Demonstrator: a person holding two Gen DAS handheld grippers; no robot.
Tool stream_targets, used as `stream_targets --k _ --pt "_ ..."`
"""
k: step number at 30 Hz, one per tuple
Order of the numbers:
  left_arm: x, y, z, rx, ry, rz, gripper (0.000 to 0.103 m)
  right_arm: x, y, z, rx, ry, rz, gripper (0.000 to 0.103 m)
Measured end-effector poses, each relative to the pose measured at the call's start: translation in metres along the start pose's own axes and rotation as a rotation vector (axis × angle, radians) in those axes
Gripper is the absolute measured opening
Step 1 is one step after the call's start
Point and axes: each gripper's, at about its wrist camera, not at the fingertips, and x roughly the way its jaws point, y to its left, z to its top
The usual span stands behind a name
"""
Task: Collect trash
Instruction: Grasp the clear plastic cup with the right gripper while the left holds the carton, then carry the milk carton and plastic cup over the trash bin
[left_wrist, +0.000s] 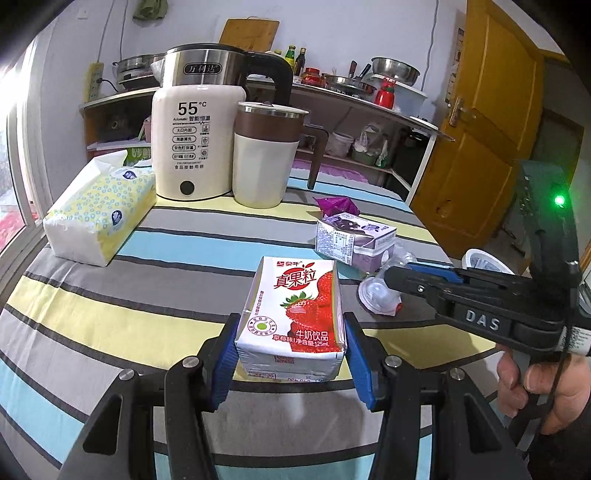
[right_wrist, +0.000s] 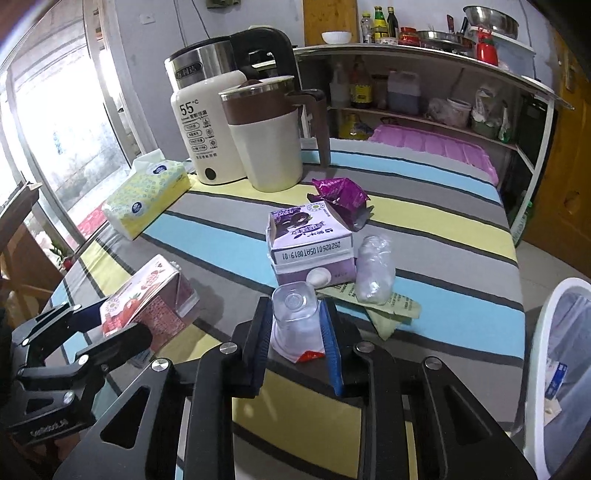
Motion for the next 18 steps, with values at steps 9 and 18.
stream_targets --k 9,18 --pt "-0.011 -0.02 -0.001 0.028 -0.015 -0.019 0.053 -0.04 -0.003 -0.022 0.028 -0.038 0.012 0.027" --pt "-0.012 -0.063 -0.002 0.088 -0.005 -0.099 0.053 -0.083 -0.028 -0.044 0.097 -0.082 -0.042 0.027"
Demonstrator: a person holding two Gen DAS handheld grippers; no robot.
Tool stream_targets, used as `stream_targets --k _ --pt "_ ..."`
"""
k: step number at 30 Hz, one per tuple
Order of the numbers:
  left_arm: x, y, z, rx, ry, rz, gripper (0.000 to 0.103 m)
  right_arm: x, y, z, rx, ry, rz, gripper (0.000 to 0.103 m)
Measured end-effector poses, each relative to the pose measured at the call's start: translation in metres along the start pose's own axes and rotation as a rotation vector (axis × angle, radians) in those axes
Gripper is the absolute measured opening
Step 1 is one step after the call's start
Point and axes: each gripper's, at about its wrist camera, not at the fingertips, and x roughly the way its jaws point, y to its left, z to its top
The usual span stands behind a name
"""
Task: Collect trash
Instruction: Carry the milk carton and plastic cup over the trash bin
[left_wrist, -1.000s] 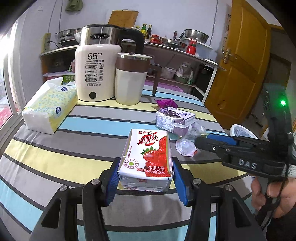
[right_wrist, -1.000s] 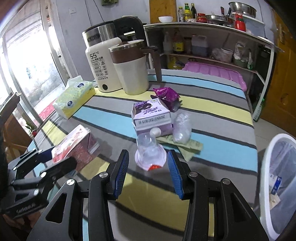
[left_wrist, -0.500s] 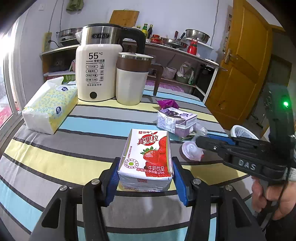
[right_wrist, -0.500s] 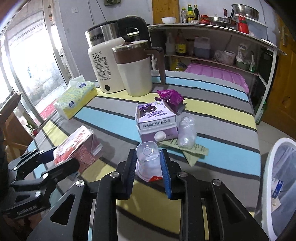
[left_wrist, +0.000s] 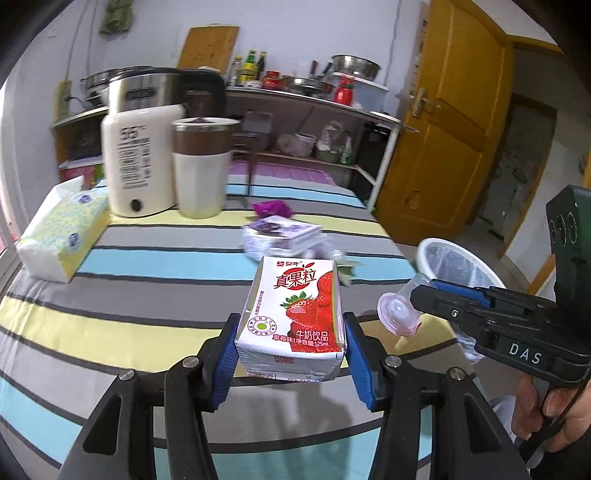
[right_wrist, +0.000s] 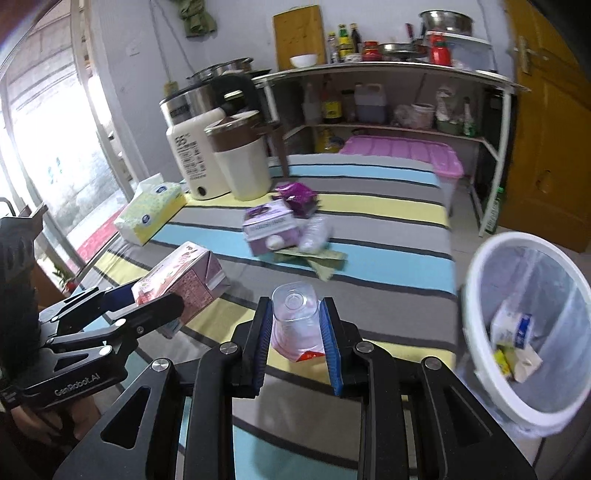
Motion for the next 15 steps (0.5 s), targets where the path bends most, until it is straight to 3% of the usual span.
stream_targets --k 15 --pt "0.029 -0.093 0.023 0.142 0.018 -0.171 0.053 -0.059 -0.084 -0.017 0.137 -0.077 -0.16 0.027"
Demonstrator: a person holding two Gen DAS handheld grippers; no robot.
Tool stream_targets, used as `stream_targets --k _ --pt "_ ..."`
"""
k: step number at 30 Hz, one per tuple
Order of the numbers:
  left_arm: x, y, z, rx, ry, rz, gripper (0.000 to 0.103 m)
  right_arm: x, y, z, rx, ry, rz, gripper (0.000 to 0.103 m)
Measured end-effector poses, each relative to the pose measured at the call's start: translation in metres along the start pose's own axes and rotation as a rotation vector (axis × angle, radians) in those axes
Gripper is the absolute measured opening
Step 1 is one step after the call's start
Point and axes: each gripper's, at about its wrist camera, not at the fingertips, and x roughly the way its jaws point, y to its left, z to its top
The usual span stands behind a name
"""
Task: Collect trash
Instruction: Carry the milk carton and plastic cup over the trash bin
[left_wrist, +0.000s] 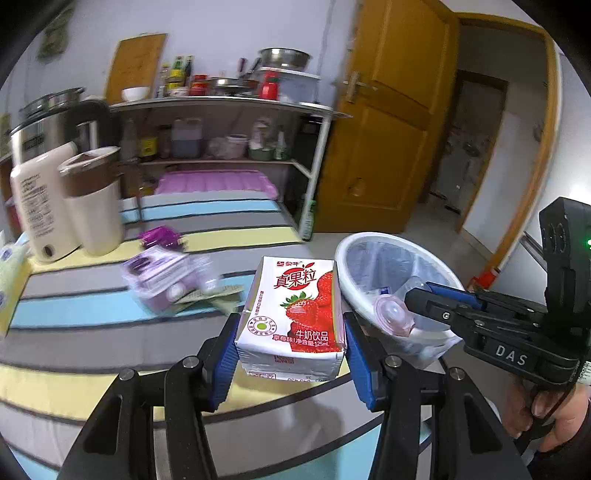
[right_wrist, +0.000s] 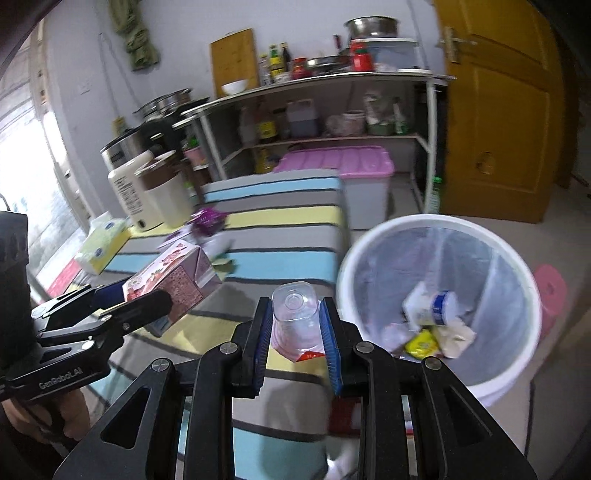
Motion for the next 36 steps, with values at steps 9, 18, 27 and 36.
stream_targets --k 9,18,27,36 --pt "0.04 -0.045 0.023 0.067 0.034 -0.101 0.053 -0.012 -0.057 -0.002 0.089 -0.021 -0.088 0.027" --pt "0.082 -0.077 0.03 0.117 0.084 -0.156 0.053 -0.009 -0.093 -0.008 0.141 -0.006 -0.147 0.027" --pt "0.108 -0.088 0.03 0.132 0.126 -0.183 0.054 0.001 -0.11 -0.011 0.164 0.027 -0.178 0.028" --pt "0.114 -0.089 0.034 0.129 0.125 -0.221 0.054 0.005 -0.114 -0.013 0.164 0.04 -0.208 0.029"
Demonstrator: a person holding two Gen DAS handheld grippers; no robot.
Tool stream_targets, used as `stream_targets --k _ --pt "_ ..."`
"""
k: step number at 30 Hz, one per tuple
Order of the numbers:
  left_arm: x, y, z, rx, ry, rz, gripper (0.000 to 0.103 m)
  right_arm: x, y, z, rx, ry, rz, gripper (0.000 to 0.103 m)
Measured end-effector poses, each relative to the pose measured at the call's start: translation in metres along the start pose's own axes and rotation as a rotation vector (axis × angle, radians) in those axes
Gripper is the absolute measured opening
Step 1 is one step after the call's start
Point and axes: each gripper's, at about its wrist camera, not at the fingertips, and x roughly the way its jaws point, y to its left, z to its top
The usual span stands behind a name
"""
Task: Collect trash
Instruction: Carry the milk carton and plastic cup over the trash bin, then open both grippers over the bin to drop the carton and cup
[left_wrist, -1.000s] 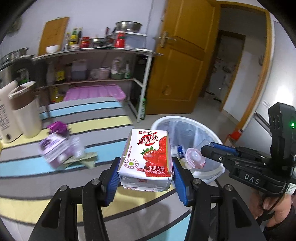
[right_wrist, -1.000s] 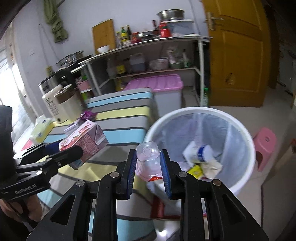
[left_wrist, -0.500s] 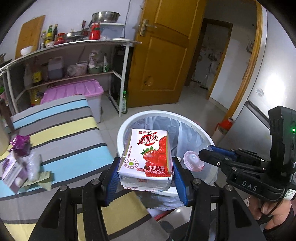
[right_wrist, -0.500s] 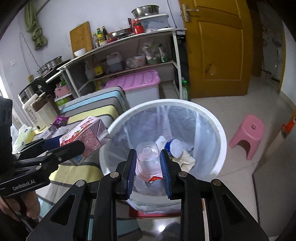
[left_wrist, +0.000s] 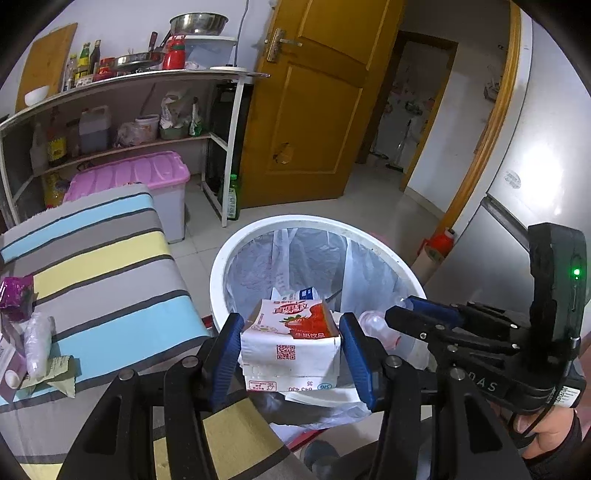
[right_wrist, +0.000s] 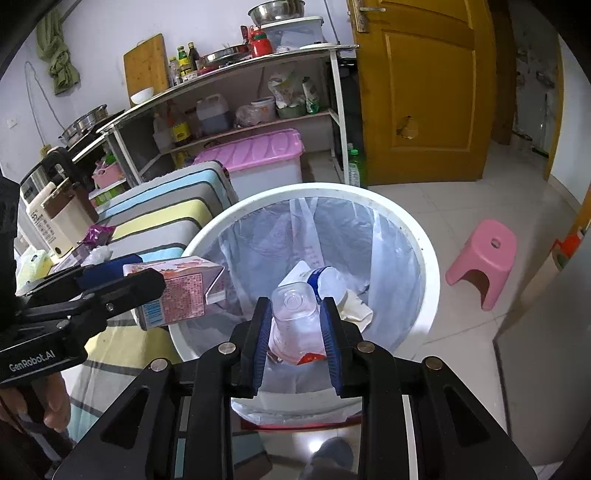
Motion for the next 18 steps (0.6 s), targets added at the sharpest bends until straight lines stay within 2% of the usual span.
stream_targets --k 2,18 --pt "-0.001 0.001 0.002 -0.003 -0.005 -0.002 0.054 -0.002 0.0 0.0 -0.004 -0.009 0.0 0.036" --pt "-0.03 0.014 -0.008 -0.059 -0.059 -0.005 0.054 -0.028 0.012 -0.004 -0.02 -0.057 0.013 0.037"
